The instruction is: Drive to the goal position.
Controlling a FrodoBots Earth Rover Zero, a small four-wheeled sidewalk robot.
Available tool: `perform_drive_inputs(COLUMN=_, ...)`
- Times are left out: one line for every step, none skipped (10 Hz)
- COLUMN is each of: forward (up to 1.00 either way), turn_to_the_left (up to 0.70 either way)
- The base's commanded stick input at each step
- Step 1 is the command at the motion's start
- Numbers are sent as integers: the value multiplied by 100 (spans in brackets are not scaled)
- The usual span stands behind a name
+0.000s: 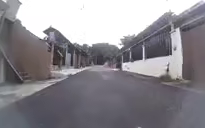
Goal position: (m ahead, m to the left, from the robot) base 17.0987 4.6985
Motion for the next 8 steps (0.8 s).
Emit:
perform_drive_inputs(forward=50, turn_to_the_left=0)
perform_drive_inputs(forward=50, turn_to_the_left=0)
perform_drive_inputs(forward=50, turn_to_the_left=0)
perform_drive_inputs(forward=50, turn_to_the_left=-35)
perform_drive_inputs(forward=50, turn_to_the_left=-50)
perform_drive_inputs(forward=50, turn_to_the_left=-50)
perform_drive_inputs(forward=50, turn_to_the_left=-10)
perform_drive_inputs(forward=50, turn_to_the_left=0)
